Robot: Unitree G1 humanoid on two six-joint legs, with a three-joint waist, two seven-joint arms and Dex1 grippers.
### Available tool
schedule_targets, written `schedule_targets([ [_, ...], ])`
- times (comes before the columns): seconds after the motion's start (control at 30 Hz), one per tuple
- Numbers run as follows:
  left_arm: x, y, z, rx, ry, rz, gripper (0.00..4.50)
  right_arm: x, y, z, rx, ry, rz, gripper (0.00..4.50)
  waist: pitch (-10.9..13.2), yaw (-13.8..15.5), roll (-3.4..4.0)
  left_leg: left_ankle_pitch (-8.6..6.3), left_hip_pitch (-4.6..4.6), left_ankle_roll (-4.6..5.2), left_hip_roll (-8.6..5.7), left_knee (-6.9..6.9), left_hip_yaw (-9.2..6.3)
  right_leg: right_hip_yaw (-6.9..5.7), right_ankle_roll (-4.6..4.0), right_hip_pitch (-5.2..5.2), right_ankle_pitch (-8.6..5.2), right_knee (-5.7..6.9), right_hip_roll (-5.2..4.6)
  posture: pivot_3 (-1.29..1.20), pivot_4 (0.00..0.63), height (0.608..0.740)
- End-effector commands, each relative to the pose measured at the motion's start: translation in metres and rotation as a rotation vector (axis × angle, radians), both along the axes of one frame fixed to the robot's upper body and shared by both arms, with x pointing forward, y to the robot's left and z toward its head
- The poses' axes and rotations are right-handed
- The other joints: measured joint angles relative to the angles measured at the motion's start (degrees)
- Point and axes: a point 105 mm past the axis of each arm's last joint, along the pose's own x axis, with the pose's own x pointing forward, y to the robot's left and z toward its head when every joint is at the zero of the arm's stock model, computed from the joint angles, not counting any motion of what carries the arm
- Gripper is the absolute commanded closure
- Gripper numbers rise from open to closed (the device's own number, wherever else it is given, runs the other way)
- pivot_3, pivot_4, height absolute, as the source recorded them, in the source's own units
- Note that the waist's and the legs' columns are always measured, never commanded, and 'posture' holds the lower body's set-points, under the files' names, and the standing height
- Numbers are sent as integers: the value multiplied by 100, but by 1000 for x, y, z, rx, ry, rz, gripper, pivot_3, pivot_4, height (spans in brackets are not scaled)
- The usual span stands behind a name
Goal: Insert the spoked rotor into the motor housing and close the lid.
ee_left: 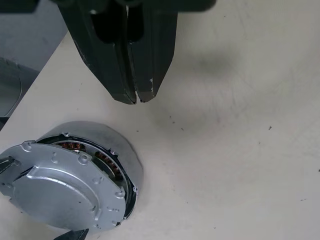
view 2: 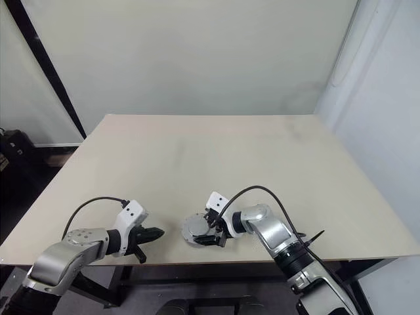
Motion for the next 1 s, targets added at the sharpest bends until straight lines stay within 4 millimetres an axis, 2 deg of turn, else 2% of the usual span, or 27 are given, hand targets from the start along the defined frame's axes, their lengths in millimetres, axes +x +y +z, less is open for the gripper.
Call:
schedule_targets([
  [0.03, 4, 0, 14, 3, -57, -8, 4500, 9, 5, 14, 27, -55, -4, 396, 0, 0, 0, 0, 0, 0, 0, 0, 0, 0, 0, 0, 0, 0, 0, 0, 0, 740],
  [0.13, 4, 0, 14, 4, -57, -7, 4500, 10, 7, 15, 32, -60, -6, 1237, 0, 0, 0, 0, 1, 0, 0, -1, -1, -1, 0, 0, 0, 1, 0, 0, 0, 740],
  [0.17, 4, 0, 14, 4, -57, -6, 4500, 10, 7, 16, 33, -61, -9, 1287, 0, 0, 0, 0, 1, 0, 0, -1, -1, -1, 0, 0, 0, 1, 0, 0, 0, 740],
  [0.63, 4, -1, 13, 1, -51, 3, 4500, 11, 18, 19, 40, -66, -73, 1287, 0, -1, 1, 0, 2, 0, 1, -1, -1, 0, 0, -1, 0, 3, 0, 0, 0, 740],
  [1.0, 5, -3, 13, -4, -52, 5, 4500, 3, 15, 6, -96, -136, -6, 1287, -1, -1, 1, 0, 2, 0, 1, -2, -1, -1, 0, -1, 0, 2, 0, 0, 0, 740],
])
